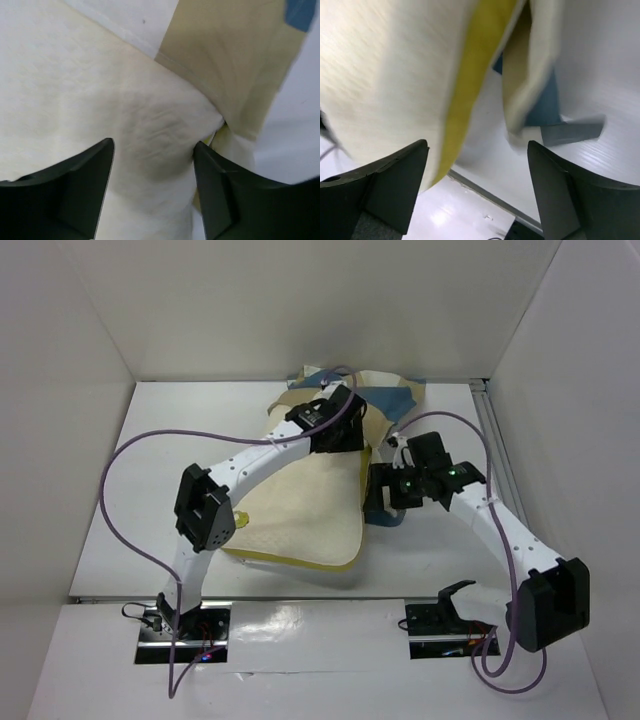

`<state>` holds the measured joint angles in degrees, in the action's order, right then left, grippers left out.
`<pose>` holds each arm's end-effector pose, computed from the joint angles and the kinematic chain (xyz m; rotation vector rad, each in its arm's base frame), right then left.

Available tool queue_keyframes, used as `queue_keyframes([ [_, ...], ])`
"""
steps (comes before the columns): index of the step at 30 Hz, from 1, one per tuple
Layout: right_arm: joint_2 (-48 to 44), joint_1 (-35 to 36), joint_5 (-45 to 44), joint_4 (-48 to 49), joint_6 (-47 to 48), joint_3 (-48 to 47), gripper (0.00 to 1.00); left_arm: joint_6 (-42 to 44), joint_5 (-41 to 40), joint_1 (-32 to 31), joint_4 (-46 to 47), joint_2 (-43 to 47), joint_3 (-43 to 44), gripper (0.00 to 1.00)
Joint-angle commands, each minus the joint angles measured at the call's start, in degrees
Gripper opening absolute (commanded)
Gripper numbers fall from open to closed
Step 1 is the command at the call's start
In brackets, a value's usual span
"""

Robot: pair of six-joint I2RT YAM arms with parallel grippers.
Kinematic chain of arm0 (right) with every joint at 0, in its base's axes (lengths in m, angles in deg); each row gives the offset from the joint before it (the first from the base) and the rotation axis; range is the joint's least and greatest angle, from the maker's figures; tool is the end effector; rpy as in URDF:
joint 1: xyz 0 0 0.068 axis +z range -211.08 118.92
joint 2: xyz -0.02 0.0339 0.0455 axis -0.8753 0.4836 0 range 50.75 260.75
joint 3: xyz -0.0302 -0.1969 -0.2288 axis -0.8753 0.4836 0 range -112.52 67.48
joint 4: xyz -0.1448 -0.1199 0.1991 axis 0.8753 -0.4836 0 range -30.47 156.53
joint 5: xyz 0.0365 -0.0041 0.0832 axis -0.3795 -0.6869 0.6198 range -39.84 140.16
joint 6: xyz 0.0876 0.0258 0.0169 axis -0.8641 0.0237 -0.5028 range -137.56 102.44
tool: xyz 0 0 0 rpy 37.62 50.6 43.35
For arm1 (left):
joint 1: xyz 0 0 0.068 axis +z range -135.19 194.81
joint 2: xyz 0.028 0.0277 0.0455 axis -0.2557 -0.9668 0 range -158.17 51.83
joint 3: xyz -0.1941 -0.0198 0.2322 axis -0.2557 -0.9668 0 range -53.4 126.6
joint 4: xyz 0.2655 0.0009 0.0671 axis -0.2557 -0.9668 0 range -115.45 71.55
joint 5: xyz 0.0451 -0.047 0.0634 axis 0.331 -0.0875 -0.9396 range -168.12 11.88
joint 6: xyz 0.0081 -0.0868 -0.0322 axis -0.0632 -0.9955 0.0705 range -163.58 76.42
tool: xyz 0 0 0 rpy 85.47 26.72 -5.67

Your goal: Put the pillow into the pillowcase

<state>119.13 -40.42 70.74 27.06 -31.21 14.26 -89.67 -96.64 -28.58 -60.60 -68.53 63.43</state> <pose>0.2369 0.1206 0.2544 -0.3059 2.5579 0.6880 0.4090 -0.3501 0.3028 -0.2108 2.3416 -0.4008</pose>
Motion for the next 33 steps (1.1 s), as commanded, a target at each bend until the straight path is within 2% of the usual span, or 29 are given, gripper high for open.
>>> queue_keyframes([
  [1,-3.8,-3.2,-5.4,-6.8,-0.8,-7.1,0.88,8.0,-0.7,2.8,3.4,9.4,-1.0,0.86],
  [2,-3.8,-3.2,-6.0,-6.9,-0.9,-8.1,0.88,8.6,-1.2,3.6,3.4,13.8,-2.8,0.9],
  [4,-3.8,-3.8,-7.2,-5.6,-2.8,-10.7,0.89,10.0,-0.6,7.3,3.4,17.9,-8.7,0.9],
  [8,-1.7,-3.8,-8.8,-1.0,-5.0,-13.7,0.87,11.5,-0.5,15.5,4.2,26.1,-21.5,0.75],
  [10,0.3,-2.3,-7.5,1.5,-6.8,-14.4,0.86,10.8,2.7,22.1,4.8,27.5,-28.8,0.7],
  [12,2.6,1.8,-7.5,4.2,-7.4,-15.0,0.84,10.2,7.7,26.8,7.2,27.5,-35.1,0.7],
  [13,5.2,6.6,-9.2,4.8,-8.9,-16.5,0.84,8.1,8.6,27.5,7.2,25.3,-36.0,0.7],
  [16,10.9,15.2,-16.0,5.4,-11.0,-19.6,0.86,3.8,11.1,28.2,7.9,21.8,-39.6,0.71],
  [19,13.3,17.1,-19.0,4.0,-11.7,-20.8,0.88,2.2,18.2,26.7,10.2,21.3,-44.8,0.64],
  [21,12.7,16.6,-19.6,4.0,-12.2,-20.3,0.88,1.4,18.1,22.1,12.2,23.3,-46.5,0.64],
  [22,11.6,16.0,-20.4,4.0,-11.7,-20.3,0.88,0.8,18.1,16.1,12.2,24.1,-46.5,0.66],
  [25,10.8,12.8,-19.9,4.0,-9.5,-21.0,0.91,1.4,20.4,8.6,12.9,26.3,-45.8,0.69],
  [27,12.3,12.3,-19.3,1.4,-8.2,-24.1,0.92,1.4,19.3,8.6,11.3,28.6,-45.2,0.76],
  [31,19.1,16.1,-23.6,0.0,-7.5,-29.2,0.97,1.4,16.7,19.1,11.3,38.6,-49.8,0.81],
  [33,24.6,19.7,-28.0,0.7,-7.5,-31.8,1.0,-0.2,15.6,21.6,11.3,40.8,-51.1,0.82],
])
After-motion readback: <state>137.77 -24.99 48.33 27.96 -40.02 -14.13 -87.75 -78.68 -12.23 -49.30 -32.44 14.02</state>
